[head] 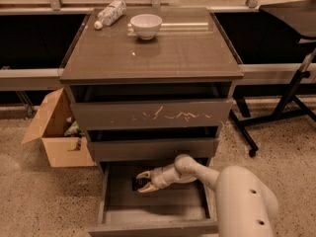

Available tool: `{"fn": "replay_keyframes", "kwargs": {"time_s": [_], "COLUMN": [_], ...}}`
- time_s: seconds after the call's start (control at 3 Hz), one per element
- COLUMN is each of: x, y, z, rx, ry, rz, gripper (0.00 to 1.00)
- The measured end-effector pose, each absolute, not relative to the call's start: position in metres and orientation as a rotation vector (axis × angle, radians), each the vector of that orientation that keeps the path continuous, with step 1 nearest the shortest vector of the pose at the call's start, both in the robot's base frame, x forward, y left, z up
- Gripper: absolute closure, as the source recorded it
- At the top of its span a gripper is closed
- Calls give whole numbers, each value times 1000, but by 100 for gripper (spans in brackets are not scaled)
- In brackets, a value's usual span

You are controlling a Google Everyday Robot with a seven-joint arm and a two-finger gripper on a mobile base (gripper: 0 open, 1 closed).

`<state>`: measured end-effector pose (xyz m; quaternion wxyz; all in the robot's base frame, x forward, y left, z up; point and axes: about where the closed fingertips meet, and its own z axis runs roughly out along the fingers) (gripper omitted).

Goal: Pick rxbar chocolate from bottom drawer and place on counter

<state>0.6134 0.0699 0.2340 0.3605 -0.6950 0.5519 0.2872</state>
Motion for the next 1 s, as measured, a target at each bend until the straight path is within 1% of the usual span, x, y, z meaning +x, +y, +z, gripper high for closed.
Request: {"fn": "replay_keyframes", "kwargs": {"time_s": [0.33, 1.0], "x": [590, 583], "y": [62, 66], "z": [249, 262], "rx": [-1830, -1820], "ry": [1306, 1254], "rz": [817, 841], "gripper": [100, 100]}}
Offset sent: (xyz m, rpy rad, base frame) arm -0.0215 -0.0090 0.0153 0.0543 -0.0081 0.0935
